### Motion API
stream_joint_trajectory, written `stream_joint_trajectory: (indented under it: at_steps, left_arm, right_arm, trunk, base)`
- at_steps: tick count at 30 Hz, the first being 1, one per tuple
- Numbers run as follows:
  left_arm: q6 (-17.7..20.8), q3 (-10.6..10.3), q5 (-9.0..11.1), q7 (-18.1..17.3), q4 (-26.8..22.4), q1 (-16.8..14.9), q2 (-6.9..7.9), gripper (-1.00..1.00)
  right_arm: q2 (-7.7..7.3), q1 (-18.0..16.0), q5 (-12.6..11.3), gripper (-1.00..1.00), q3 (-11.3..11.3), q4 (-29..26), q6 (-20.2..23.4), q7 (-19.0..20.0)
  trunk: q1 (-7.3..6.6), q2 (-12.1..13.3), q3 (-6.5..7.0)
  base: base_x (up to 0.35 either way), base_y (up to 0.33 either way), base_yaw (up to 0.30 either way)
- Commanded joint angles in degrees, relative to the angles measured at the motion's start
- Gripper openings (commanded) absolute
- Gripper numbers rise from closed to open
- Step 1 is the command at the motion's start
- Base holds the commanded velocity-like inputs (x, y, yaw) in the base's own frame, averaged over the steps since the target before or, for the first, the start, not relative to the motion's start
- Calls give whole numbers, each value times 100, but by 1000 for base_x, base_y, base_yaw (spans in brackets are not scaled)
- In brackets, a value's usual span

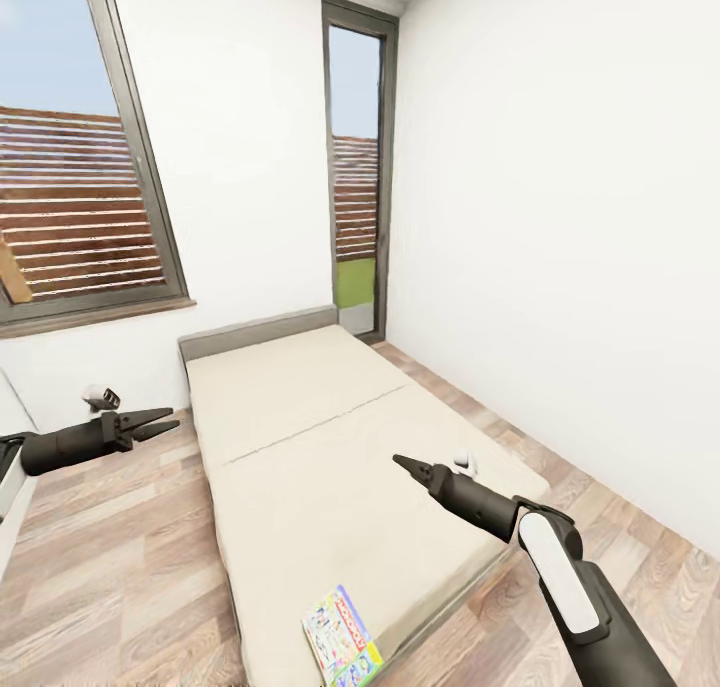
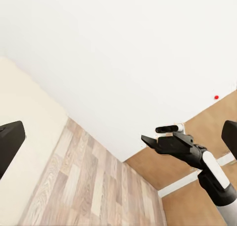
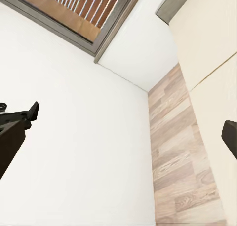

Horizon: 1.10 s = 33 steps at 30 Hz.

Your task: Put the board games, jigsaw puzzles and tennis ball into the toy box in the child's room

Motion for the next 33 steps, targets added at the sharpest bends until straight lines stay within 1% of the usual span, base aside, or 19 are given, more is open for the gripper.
stream_joint_trajectory:
  at_steps: [1,9,26,33]
  left_arm:
    - [55,0,-7,-24,0,-7,-4,100]
    - [26,0,-7,-24,-1,-7,-30,100]
    - [23,0,-7,-24,-1,-7,-35,100]
    - [23,0,-7,-24,-1,-7,-35,100]
  right_arm:
    - [-5,-4,-4,100,2,-2,17,9]
    - [-3,-4,-4,100,1,-2,17,9]
    - [-7,-3,-4,100,3,-2,17,9]
    - [-8,-4,-4,100,1,-2,17,9]
  trunk:
    - [4,-13,-14]
    - [4,-13,-14]
    - [4,-13,-14]
    - [4,-13,-14]
  base:
    - [0,-104,291]
    - [0,-39,291]
    - [0,-4,291]
    - [0,-159,291]
